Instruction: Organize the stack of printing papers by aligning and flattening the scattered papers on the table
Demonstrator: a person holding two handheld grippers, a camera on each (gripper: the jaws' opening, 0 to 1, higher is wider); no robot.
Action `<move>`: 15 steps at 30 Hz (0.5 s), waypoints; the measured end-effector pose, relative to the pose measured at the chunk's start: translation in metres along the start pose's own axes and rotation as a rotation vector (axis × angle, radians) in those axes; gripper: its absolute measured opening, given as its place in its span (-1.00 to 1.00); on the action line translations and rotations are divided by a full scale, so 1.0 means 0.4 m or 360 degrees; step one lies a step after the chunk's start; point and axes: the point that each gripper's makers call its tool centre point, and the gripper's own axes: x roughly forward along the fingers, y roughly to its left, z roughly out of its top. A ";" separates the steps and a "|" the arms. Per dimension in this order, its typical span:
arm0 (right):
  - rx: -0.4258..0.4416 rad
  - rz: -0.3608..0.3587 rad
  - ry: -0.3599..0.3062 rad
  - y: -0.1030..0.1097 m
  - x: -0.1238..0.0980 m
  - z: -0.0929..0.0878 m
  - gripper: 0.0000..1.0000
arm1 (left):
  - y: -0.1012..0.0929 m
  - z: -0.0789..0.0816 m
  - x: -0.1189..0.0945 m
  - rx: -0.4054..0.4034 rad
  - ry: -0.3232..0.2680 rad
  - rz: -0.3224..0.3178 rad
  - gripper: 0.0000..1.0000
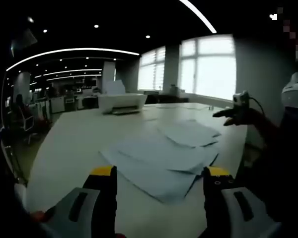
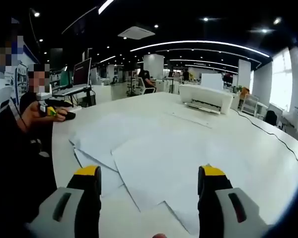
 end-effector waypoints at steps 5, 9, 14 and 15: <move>-0.0011 -0.0011 -0.0003 -0.005 -0.002 0.009 0.50 | 0.000 0.000 -0.001 0.0004 0.0007 -0.0002 0.46; -0.0014 -0.0022 -0.0008 -0.009 -0.005 0.017 0.49 | 0.000 0.006 -0.002 0.0003 0.0001 -0.0005 0.45; -0.0021 -0.0013 -0.0014 -0.002 -0.003 0.027 0.47 | -0.001 0.006 -0.001 0.0001 0.0012 -0.0014 0.43; -0.0021 -0.0008 -0.0021 0.001 -0.003 0.031 0.46 | 0.000 0.008 -0.002 0.0001 0.0007 -0.0013 0.43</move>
